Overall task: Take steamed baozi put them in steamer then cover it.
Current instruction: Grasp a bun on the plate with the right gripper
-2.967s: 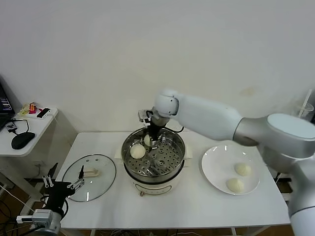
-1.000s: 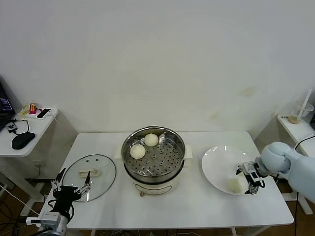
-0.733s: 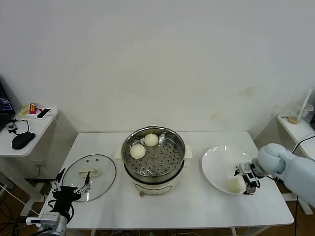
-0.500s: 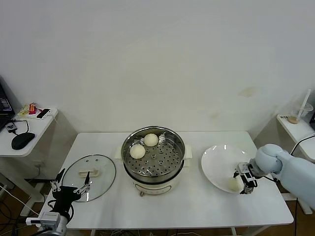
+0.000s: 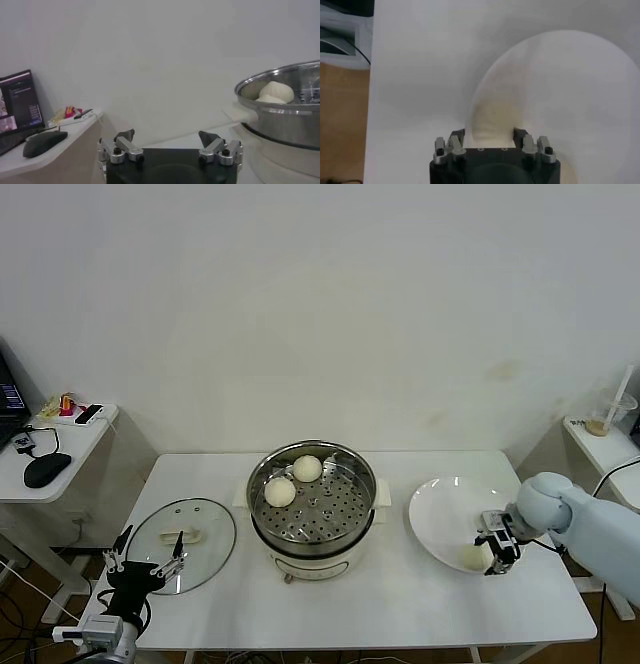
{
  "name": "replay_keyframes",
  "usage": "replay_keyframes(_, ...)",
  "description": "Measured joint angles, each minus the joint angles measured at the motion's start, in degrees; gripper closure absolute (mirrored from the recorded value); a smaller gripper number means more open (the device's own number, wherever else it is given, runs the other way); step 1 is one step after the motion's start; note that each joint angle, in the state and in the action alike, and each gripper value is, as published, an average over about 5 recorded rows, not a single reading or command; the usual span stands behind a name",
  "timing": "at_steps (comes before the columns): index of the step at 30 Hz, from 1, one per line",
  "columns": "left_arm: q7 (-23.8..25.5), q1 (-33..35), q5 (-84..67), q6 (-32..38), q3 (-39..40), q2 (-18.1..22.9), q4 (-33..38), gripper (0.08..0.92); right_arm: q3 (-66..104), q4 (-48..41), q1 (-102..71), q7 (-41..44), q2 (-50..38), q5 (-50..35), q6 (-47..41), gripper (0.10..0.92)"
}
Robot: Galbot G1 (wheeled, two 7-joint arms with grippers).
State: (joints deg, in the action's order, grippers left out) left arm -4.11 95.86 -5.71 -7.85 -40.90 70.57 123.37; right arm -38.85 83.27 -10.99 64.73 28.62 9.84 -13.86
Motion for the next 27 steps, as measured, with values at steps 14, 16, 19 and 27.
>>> replay_keyframes(14, 0.0, 0.7, 0.0, 0.1, 0.2, 0.3, 0.8, 0.177, 1.9, 1.6, -1.8, -0.1, -1.9, 0.3, 0.0, 0.423)
replay_keyframes(16, 0.0, 0.8, 0.1, 0.1, 0.2, 0.4, 0.9, 0.177, 2.2, 1.5, -2.1, -0.3, -1.9, 0.4, -0.1, 0.423)
replay_keyframes(19, 0.0, 0.9, 0.1, 0.1, 0.1, 0.5, 0.9, 0.177, 2.6, 1.2, -2.5, -0.7, -1.6, 0.7, -0.2, 0.422)
replay_keyframes(27, 0.0, 1.1, 0.2, 0.2, -0.3, 0.7, 1.1, 0.177, 3.1, 0.3, -2.7, -2.1, -0.5, 1.2, -0.3, 0.370)
